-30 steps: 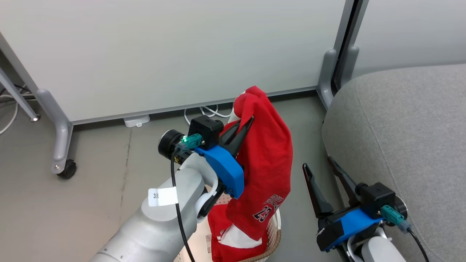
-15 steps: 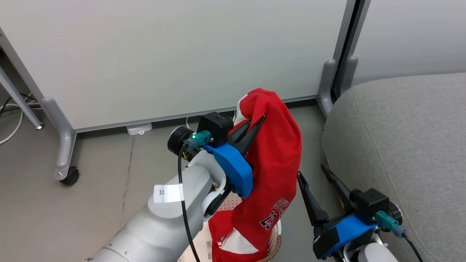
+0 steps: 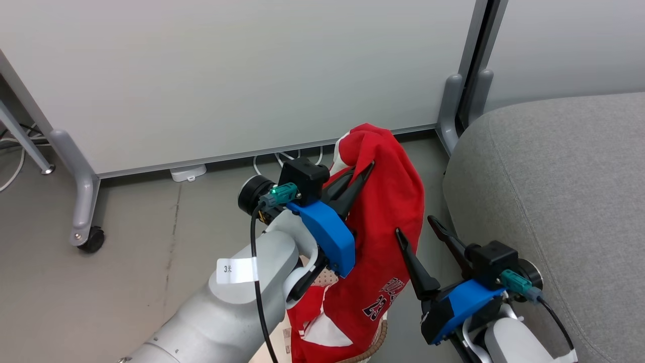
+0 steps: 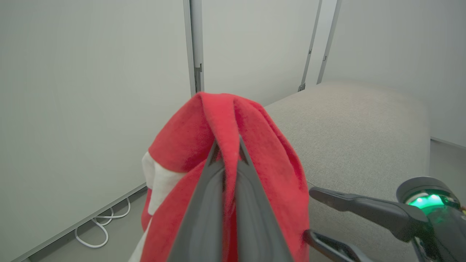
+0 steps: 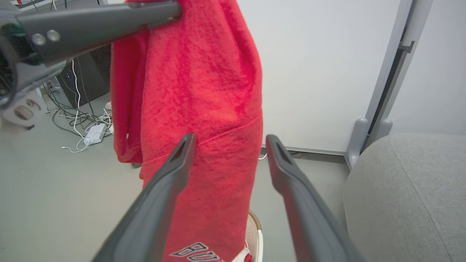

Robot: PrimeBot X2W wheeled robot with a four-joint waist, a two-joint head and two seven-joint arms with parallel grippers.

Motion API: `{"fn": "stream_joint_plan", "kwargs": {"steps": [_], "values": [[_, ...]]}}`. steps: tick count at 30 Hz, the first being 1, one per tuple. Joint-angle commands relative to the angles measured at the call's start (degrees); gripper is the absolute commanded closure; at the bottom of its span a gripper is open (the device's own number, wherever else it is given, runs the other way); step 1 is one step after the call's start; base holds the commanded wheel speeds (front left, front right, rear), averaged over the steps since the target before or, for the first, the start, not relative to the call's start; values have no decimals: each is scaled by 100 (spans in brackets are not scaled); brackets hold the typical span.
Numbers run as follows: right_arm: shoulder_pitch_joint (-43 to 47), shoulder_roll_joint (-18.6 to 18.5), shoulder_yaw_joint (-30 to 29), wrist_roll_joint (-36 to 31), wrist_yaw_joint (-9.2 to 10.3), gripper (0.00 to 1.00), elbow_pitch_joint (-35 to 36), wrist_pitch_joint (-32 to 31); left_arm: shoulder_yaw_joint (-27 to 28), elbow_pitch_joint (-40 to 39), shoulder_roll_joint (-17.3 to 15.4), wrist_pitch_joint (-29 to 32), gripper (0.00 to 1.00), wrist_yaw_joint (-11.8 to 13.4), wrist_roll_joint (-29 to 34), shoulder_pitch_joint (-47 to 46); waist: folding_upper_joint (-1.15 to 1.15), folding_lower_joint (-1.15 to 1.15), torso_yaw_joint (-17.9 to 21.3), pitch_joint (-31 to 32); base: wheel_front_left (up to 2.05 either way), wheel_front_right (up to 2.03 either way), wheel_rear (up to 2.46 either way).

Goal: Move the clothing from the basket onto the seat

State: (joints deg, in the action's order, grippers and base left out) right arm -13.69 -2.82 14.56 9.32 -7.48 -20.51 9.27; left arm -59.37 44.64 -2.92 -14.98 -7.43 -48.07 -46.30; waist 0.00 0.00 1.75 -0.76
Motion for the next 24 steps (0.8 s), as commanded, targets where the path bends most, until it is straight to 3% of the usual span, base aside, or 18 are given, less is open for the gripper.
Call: {"fn": "stream_joint_plan", "kwargs": {"steps": [1,24], "values": [[-120,-12,42,54,-2,0,-66,-40,28,-30,4,-30,100,-9,-19,-44,0,0,-2,-21,0,0,0],[-1396,-11,299,-52,-3,0,-1463,-63,-365,-277,3,-31,100,-9,-175,-163,0,0,-223,-202,0,0,0]]}}
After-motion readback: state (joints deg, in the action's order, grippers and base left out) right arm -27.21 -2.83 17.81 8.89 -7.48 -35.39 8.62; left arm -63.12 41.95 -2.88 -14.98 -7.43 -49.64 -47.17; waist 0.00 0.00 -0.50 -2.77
